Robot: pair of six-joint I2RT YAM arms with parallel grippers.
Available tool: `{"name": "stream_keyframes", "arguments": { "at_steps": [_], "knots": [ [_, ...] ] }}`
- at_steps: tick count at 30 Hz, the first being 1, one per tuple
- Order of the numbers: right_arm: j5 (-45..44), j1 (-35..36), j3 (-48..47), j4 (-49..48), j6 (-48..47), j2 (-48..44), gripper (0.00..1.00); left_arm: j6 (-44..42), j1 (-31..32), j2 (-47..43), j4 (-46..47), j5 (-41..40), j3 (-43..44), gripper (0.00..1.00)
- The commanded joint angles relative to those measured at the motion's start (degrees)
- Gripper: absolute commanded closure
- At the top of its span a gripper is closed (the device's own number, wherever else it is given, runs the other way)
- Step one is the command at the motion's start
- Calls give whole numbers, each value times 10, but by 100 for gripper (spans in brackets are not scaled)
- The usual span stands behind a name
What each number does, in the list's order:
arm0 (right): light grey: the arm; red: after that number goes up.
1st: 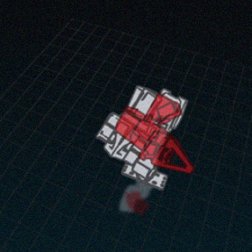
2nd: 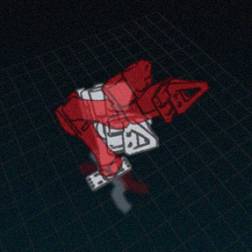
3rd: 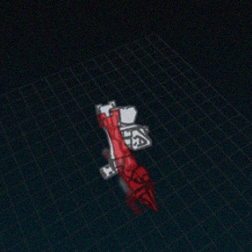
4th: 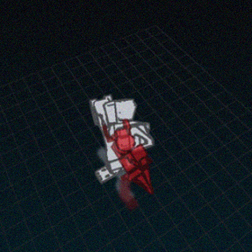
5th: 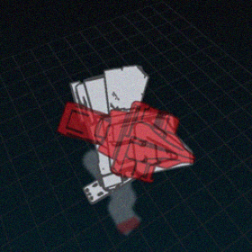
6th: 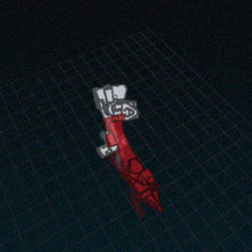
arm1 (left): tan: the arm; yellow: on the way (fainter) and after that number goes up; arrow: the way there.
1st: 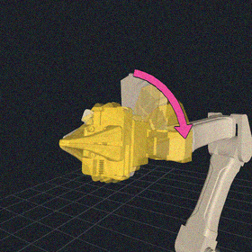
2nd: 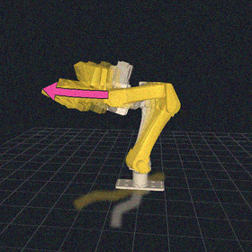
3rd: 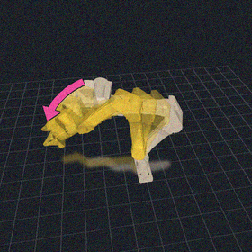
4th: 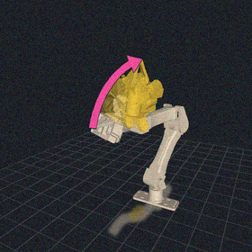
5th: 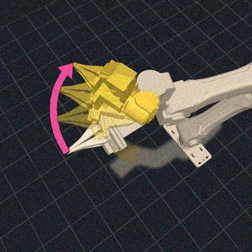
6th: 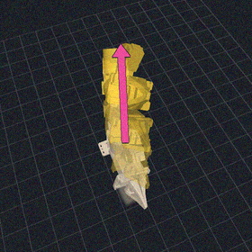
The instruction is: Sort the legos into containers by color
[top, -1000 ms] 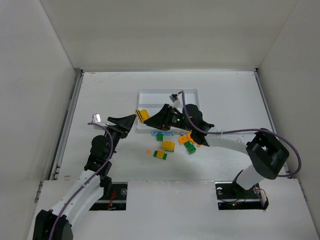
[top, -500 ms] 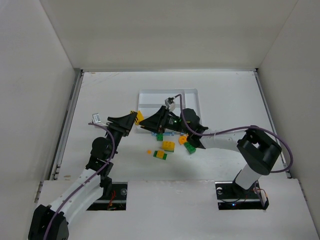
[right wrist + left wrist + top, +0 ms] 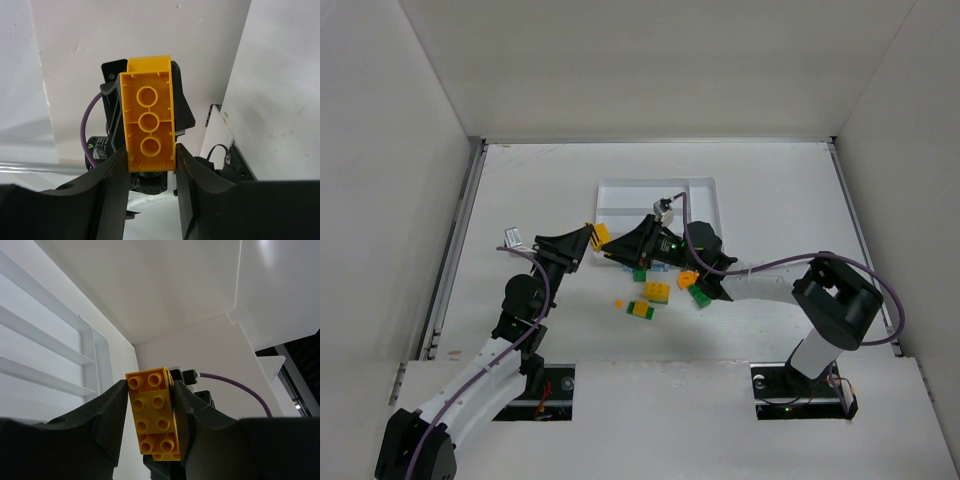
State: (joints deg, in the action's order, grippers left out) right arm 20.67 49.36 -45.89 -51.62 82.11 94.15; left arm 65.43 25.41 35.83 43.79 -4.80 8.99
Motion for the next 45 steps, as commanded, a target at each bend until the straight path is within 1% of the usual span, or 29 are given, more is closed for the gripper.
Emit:
{"name": "stream_keyframes", "arguments": {
  "at_steps": [1, 7, 9, 11, 16, 20, 23, 26, 28, 30, 32, 33, 34, 35, 36, 40, 42, 45],
  "knots": [
    [-14, 2, 11, -60, 5, 2, 77, -14, -1, 2, 25, 3, 17, 67],
    [-17, -9, 22, -65, 6, -2, 77, -28, 4, 7, 23, 12, 29, 81],
    [-18, -17, 30, -65, 4, -8, 77, -33, -1, -1, 15, 16, 27, 84],
    [-14, -30, 41, -62, 2, -22, 77, -38, -11, -21, -13, 18, 22, 85],
    [-10, -53, 62, -44, -30, -48, 77, -54, -45, -58, -82, 39, 17, 86],
    [-2, -61, 68, -16, -53, -41, 77, -58, -67, -72, -116, 53, 20, 86],
    [1, -59, 65, -20, -58, -27, 77, -61, -70, -58, -107, 66, 23, 87],
    [3, -59, 53, -25, -63, -23, 77, -60, -51, -28, -74, 73, 23, 88],
    [9, -59, 43, -21, -77, -26, 77, -63, -35, -10, -58, 95, 25, 89],
    [10, -59, 34, -21, -75, -14, 77, -54, -25, -12, -43, 99, 18, 88],
    [11, -55, 28, -23, -71, -6, 77, -49, -19, -16, -40, 94, 16, 85],
    [14, -49, 23, -25, -70, 1, 77, -47, -16, -18, -39, 89, 16, 80],
    [14, -46, 20, -30, -68, 5, 77, -43, -15, -21, -39, 83, 16, 73],
    [13, -46, 20, -32, -68, 6, 77, -40, -15, -24, -39, 80, 14, 70],
    [10, -46, 20, -38, -66, 8, 77, -33, -17, -30, -37, 73, 9, 64],
    [6, -46, 24, -57, -47, 7, 77, -7, -23, -45, -15, 55, -10, 50],
    [6, -46, 21, -66, -38, 9, 77, -6, -23, -31, -4, 64, -6, 48],
    [2, -45, 20, -81, -28, 10, 77, -6, -21, -9, 5, 70, 0, 47]
  ]
}}
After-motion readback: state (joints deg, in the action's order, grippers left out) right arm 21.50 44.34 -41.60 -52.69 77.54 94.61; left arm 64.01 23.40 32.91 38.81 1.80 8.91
